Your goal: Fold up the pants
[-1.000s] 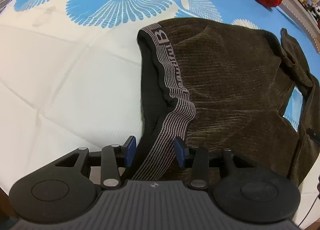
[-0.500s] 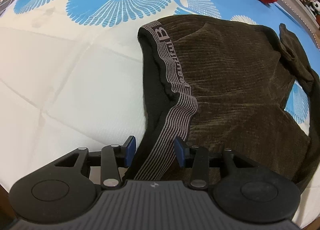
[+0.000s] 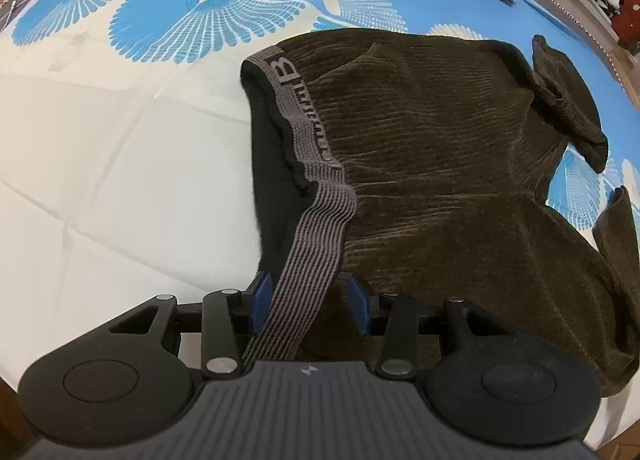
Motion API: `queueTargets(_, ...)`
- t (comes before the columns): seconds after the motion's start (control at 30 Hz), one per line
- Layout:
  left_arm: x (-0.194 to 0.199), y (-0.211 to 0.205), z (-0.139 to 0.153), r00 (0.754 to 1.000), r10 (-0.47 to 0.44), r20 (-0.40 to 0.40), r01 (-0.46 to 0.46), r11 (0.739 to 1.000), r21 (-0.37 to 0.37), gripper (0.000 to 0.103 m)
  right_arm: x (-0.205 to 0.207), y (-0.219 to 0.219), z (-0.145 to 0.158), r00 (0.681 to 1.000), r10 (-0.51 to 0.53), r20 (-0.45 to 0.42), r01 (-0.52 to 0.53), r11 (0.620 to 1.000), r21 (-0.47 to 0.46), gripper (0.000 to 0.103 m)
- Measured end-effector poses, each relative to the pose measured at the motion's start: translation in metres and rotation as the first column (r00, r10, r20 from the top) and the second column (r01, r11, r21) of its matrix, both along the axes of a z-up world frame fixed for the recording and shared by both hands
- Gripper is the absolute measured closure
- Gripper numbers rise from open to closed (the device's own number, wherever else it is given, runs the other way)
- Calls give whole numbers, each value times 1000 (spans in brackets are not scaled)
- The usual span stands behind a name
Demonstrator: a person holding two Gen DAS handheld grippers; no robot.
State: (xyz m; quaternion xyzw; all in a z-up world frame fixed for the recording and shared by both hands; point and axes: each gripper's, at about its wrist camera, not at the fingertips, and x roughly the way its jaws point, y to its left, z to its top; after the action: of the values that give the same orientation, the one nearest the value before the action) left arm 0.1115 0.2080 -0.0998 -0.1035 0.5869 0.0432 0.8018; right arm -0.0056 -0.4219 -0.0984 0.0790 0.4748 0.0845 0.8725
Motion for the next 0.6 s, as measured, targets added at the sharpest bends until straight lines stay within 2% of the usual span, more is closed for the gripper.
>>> queueTargets(0.1, 3, -5, -2, 1000, -8, 4, 8, 1000, 9, 56, 10, -1, 25, 984, -65, 165, 59, 997, 39, 79)
queueTargets(0.2, 7, -8, -4, 1000, -10, 0, 10, 1000, 11, 56, 40, 22, 33, 968, -59, 244, 61, 998, 0, 70)
queueTargets(0.33, 11, -8, -7, 1000, -4, -5, 4, 1000, 16, 56, 97, 82, 10, 976, 16, 219, 15, 990, -142, 62)
queueTargets(0.4, 13, -6, -8, 1000, 1, -11, 0, 1000, 19, 56, 122, 104, -8, 984, 44, 174, -8, 979, -204, 62)
queueTargets(0.53, 17, -1, -10, 1000, 17, -19, -17, 1000, 15, 56, 158, 137, -44, 993, 87, 82, -62, 961, -268, 50)
queueTargets(0.6, 17, 0, -9, 1000, 19, -11, -19, 1000, 9, 56, 170, 153, -58, 994, 98, 41, -79, 939, -335, 50)
